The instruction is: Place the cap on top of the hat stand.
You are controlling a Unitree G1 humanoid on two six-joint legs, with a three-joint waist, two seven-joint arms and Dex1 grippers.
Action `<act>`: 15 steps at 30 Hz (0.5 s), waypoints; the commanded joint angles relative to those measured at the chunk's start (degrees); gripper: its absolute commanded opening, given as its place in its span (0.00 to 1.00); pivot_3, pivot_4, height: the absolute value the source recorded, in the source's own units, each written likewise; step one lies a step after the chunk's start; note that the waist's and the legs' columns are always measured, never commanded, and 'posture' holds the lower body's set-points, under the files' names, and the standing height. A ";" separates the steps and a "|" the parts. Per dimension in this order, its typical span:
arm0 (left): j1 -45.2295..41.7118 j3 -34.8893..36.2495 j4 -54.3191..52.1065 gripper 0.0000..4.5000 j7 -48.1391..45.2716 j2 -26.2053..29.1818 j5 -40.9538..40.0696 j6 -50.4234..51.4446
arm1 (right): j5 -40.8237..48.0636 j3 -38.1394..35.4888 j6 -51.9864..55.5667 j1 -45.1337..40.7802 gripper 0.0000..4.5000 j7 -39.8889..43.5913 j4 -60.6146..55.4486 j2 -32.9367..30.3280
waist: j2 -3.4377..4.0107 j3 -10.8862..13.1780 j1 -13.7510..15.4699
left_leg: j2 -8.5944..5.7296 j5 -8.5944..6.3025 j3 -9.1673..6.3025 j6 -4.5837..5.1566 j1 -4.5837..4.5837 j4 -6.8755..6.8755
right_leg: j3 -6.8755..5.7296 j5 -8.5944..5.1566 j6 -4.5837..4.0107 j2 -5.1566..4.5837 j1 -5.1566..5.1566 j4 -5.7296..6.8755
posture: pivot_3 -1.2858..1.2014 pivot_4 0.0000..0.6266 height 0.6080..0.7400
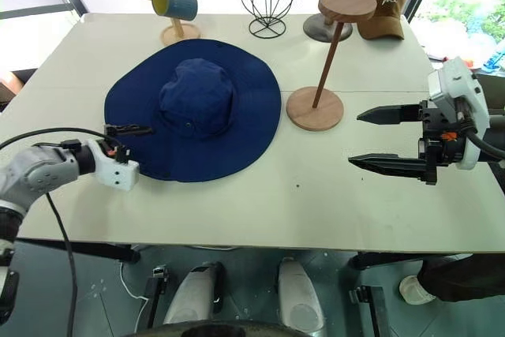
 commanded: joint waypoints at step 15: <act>-7.17 -8.35 11.19 0.10 7.72 -2.88 -3.23 4.02 | 3.89 -4.01 2.21 -0.06 1.00 -3.24 -0.50 -2.11 | 0.46 -0.48 0.98 | -0.02 0.00 -0.01 0.00 -0.05 0.20 | 0.00 -0.08 0.04 -0.01 0.08 0.00 | 0.52 0.24 1.00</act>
